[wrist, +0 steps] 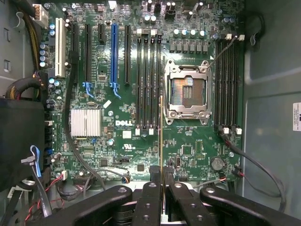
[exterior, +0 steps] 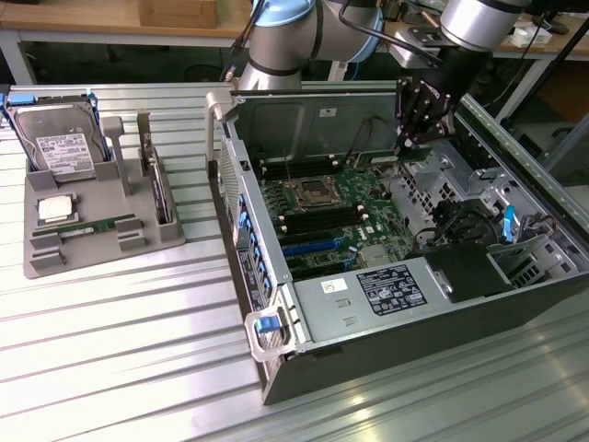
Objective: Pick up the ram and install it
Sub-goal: 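Insert the ram into the slot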
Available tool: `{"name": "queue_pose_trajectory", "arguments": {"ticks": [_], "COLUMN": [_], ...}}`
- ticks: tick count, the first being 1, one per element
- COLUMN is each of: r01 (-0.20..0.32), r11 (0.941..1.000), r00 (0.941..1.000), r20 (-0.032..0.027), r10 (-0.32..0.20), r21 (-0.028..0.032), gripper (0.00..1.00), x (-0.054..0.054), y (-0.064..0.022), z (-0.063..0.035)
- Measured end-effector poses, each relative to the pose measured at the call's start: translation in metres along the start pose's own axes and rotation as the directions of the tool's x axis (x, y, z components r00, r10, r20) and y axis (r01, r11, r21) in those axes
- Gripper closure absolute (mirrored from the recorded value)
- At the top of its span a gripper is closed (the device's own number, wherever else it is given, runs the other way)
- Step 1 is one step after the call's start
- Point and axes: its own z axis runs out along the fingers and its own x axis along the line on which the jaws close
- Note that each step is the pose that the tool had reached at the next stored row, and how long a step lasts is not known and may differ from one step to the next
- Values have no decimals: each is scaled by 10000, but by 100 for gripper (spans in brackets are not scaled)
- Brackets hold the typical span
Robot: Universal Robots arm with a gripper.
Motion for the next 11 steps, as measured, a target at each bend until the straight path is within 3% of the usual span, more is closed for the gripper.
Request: {"name": "queue_pose_trajectory", "arguments": {"ticks": [11], "r01": [1], "r11": [10000], "r00": [10000], "r20": [0], "r10": [-1], "r21": [0], "gripper": [87], "x": [4], "y": [84], "z": [50]}}
